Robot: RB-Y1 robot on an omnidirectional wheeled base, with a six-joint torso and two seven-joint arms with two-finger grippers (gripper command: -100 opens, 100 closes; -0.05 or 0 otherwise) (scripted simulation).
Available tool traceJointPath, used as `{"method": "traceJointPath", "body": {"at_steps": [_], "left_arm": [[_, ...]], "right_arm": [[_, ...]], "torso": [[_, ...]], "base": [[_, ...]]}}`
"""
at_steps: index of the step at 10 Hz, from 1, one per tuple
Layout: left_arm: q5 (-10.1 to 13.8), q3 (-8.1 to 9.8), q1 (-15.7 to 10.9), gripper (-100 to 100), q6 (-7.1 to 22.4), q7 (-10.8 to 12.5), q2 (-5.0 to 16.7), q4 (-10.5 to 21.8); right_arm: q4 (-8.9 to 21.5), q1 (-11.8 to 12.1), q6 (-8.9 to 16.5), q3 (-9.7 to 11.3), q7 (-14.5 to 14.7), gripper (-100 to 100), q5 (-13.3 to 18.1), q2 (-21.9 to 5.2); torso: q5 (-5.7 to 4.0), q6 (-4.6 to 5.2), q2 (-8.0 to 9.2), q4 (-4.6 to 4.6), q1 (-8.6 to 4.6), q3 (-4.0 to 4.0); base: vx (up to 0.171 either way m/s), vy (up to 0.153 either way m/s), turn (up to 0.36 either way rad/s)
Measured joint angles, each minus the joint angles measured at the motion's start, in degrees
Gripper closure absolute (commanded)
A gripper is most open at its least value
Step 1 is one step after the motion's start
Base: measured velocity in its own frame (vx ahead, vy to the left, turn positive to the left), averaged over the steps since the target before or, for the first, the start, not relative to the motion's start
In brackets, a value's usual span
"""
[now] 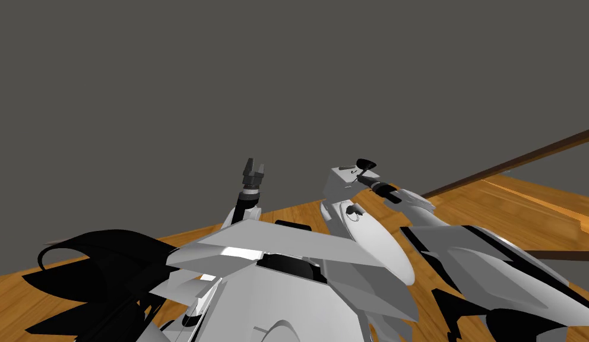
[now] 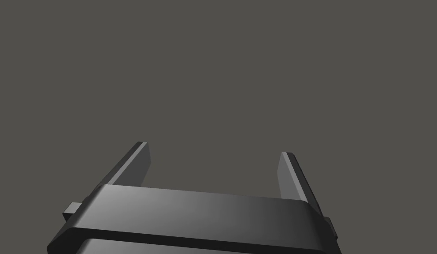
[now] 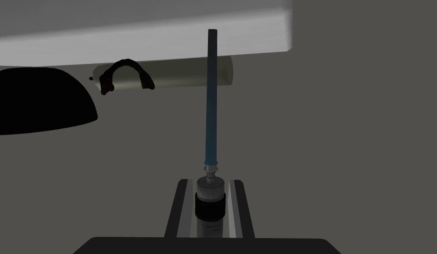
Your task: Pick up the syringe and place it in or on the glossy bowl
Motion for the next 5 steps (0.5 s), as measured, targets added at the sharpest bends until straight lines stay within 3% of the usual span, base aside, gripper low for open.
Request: {"method": "traceJointPath", "body": {"at_steps": [1, 2, 3, 5], "left_arm": [[0.0, 0.0, 0.0, 0, 0.0, 0.0, 0.0, 0.0], [0.0, 0.01, 0.02, 0, 0.0, 0.0, 0.0, 0.0], [0.0, 0.0, 0.01, 0, 0.0, 0.0, 0.0, 0.0], [0.0, 0.0, 0.0, 0, 0.0, 0.0, 0.0, 0.0]], "right_arm": [[-2.6, 1.19, 0.64, -0.1, -0.38, 100, -0.17, -0.5], [2.52, -3.72, -1.43, 1.79, 0.38, 100, 0.92, 1.47], [2.08, -4.52, -1.37, 3.18, 0.25, 100, 1.12, 1.45], [-1.39, -3.53, 0.55, 3.76, -0.6, 100, 0.95, 0.77]], "torso": [[-0.01, 0.04, 0.04, 0.01, -0.01, 0.02], [0.02, 0.11, -0.08, 0.01, 0.02, -0.03], [-0.01, 0.2, -0.05, -0.02, -0.04, -0.03], [-0.02, 0.0, 0.03, 0.01, -0.04, 0.02]], "base": [[0.038, 0.008, -0.302], [0.047, 0.016, -0.308], [0.02, 0.011, -0.116], [-0.003, -0.002, 0.016]]}}
